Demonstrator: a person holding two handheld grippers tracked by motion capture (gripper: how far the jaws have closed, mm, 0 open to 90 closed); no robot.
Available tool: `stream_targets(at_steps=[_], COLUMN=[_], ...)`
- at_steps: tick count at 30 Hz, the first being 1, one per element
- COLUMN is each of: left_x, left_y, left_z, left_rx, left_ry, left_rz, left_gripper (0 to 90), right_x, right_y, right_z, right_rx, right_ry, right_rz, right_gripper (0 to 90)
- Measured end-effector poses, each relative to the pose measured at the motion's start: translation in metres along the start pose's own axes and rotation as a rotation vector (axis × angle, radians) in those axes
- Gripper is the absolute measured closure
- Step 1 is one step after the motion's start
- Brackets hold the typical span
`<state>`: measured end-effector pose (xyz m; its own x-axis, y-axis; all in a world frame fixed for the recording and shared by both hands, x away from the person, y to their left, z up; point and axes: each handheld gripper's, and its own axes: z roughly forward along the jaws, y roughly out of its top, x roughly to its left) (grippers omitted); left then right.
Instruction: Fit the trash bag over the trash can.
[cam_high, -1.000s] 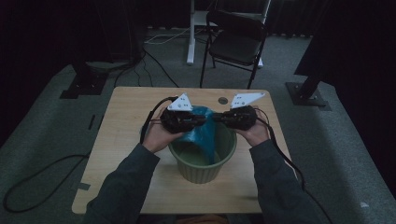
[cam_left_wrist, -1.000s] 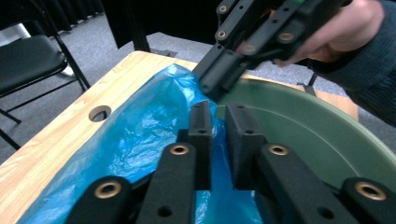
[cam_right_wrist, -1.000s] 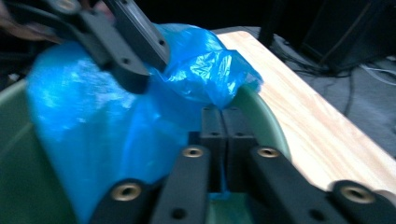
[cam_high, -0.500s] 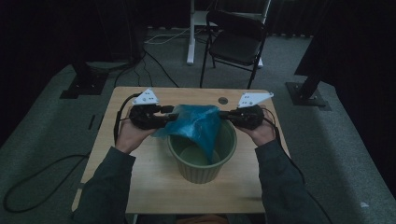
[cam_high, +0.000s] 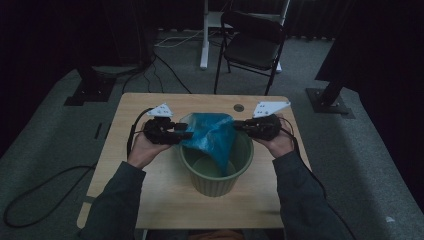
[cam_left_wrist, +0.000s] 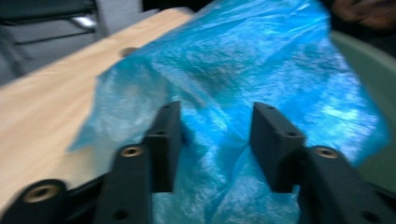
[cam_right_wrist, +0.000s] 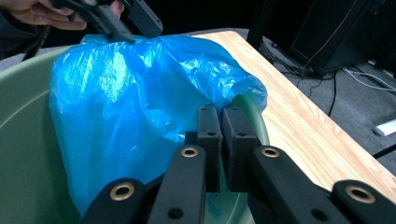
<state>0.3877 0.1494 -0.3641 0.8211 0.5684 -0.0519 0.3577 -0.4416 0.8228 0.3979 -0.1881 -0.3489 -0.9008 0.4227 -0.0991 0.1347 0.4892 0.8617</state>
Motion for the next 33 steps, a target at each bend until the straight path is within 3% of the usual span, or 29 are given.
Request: stream_targets(at_steps=[4, 8, 12, 16, 19, 21, 24, 25, 27, 28, 33], left_x=[-0.003, -0.006, -0.015, -0.025, -0.030, -0.033, -0.037, -0.042, -0.044, -0.049, -0.056], left_y=[0.000, 0.001, 0.006, 0.013, 0.016, 0.019, 0.021, 0.024, 0.026, 0.029, 0.034], left_z=[-0.002, -0.006, -0.007, -0.006, -0.004, -0.002, 0.000, 0.002, 0.003, 0.004, 0.007], left_rx=[-0.008, -0.038, -0.048, -0.044, -0.046, -0.049, -0.053, -0.064, -0.070, -0.079, -0.097], left_ry=[0.046, 0.022, 0.003, 0.008, 0.005, 0.001, -0.003, -0.007, -0.006, -0.011, -0.019], left_rz=[0.026, 0.034, 0.063, 0.098, 0.103, 0.108, 0.114, 0.117, 0.123, 0.129, 0.135], left_gripper=[74.7, 88.1, 89.7, 89.7, 89.7, 89.7, 89.7, 89.7, 89.7, 89.7, 89.7], right_x=[-0.001, -0.004, -0.006, -0.008, -0.011, -0.011, -0.008, -0.004, -0.002, 0.002, 0.010], right_y=[-0.003, -0.007, -0.009, -0.007, -0.003, 0.002, 0.006, 0.010, 0.011, 0.015, 0.021], right_z=[-0.001, -0.002, -0.004, -0.015, -0.030, -0.035, -0.034, -0.027, -0.024, -0.013, 0.003], right_rx=[0.021, 0.041, 0.056, 0.029, -0.024, -0.053, -0.055, -0.047, -0.044, -0.031, 0.000], right_ry=[-0.016, -0.028, -0.037, -0.067, -0.084, -0.053, -0.034, -0.001, 0.010, 0.042, 0.080], right_rz=[0.004, 0.020, 0.032, 0.055, 0.079, 0.099, 0.096, 0.089, 0.089, 0.082, 0.055], right_gripper=[87.0, 87.1, 84.7, 66.2, 60.2, 57.2, 54.9, 52.7, 51.5, 49.0, 42.8])
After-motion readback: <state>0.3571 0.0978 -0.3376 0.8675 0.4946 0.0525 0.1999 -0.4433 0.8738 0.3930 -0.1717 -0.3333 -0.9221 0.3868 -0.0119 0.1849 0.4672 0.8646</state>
